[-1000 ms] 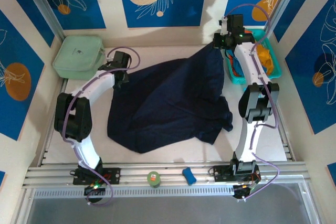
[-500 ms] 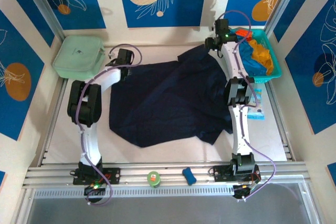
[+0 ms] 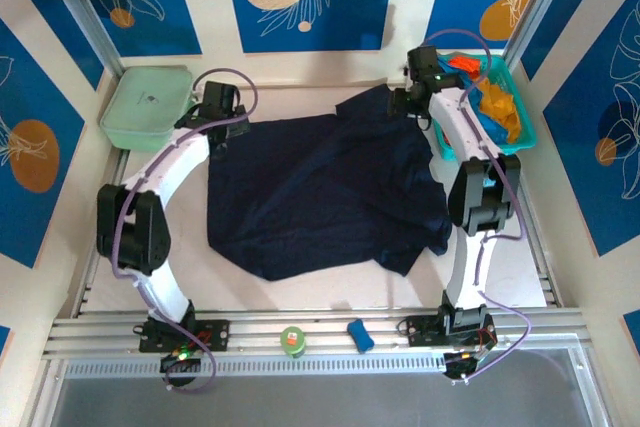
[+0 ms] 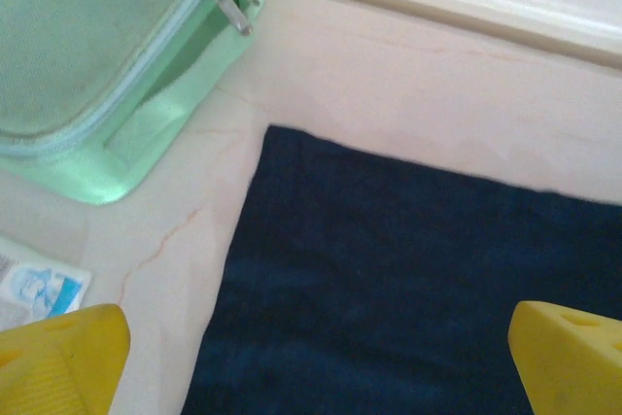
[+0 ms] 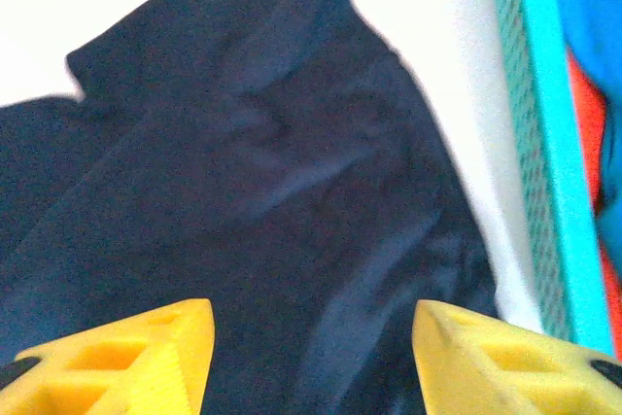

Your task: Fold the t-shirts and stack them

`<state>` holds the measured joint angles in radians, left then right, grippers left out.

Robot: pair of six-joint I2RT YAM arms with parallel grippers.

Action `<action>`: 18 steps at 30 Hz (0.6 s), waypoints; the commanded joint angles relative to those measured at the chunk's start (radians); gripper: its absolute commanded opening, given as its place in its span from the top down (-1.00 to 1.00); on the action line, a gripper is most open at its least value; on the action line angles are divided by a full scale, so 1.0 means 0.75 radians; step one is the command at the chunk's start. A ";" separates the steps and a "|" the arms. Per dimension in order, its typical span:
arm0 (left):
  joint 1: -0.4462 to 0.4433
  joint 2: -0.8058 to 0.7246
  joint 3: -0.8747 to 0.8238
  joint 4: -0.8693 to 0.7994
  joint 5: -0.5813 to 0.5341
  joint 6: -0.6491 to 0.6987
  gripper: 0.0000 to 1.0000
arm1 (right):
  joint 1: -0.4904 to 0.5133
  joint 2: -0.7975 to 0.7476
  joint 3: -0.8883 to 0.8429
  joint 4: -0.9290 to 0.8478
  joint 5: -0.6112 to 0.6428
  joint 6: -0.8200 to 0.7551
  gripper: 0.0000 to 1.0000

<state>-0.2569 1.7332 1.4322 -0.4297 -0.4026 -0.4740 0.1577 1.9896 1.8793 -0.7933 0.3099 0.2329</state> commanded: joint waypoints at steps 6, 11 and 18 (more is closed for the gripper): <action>-0.059 -0.203 -0.315 -0.379 0.261 -0.187 -0.74 | 0.135 -0.424 -0.686 -0.018 -0.168 0.198 -0.10; -0.161 -0.288 -0.476 -0.412 0.369 -0.275 -0.51 | 0.290 -0.562 -0.932 -0.020 -0.212 0.271 -0.08; -0.462 -0.279 -0.576 -0.481 0.395 -0.416 -0.43 | 0.397 -0.577 -1.101 0.040 -0.238 0.378 0.02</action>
<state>-0.5499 1.5284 1.0328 -0.7273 -0.1390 -0.7120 0.4530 1.5707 1.0748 -0.7868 0.1635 0.4599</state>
